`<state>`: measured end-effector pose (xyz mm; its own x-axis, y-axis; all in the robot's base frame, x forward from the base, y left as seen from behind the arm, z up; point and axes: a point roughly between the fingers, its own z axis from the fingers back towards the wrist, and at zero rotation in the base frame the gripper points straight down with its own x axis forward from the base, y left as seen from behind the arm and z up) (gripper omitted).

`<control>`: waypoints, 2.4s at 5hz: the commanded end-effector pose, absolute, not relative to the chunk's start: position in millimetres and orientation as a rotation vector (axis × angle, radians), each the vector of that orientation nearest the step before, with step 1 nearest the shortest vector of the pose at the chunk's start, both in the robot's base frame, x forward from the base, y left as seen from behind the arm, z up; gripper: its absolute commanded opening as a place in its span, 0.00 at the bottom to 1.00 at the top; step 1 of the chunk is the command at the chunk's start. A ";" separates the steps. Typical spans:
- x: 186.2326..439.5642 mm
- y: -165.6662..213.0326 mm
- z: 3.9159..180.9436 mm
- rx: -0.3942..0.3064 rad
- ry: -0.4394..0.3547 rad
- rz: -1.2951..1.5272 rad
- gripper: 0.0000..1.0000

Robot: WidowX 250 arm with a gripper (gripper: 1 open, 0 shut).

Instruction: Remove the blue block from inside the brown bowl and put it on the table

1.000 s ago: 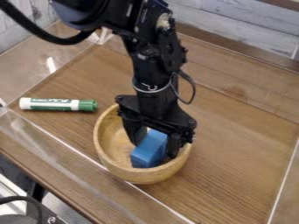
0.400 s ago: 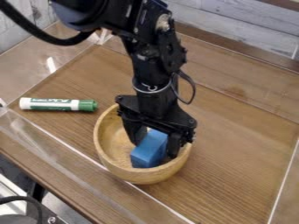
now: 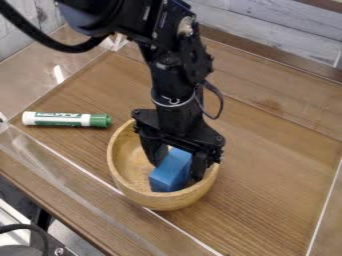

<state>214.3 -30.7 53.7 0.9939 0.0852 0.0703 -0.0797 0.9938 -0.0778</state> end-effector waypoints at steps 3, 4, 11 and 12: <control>220.7 -31.4 58.6 -0.081 -0.122 0.092 1.00; 221.4 -31.5 54.0 -0.080 -0.121 0.095 1.00; 228.7 -31.1 54.2 -0.064 -0.122 0.105 0.00; 229.8 -31.3 55.8 -0.062 -0.123 0.105 0.00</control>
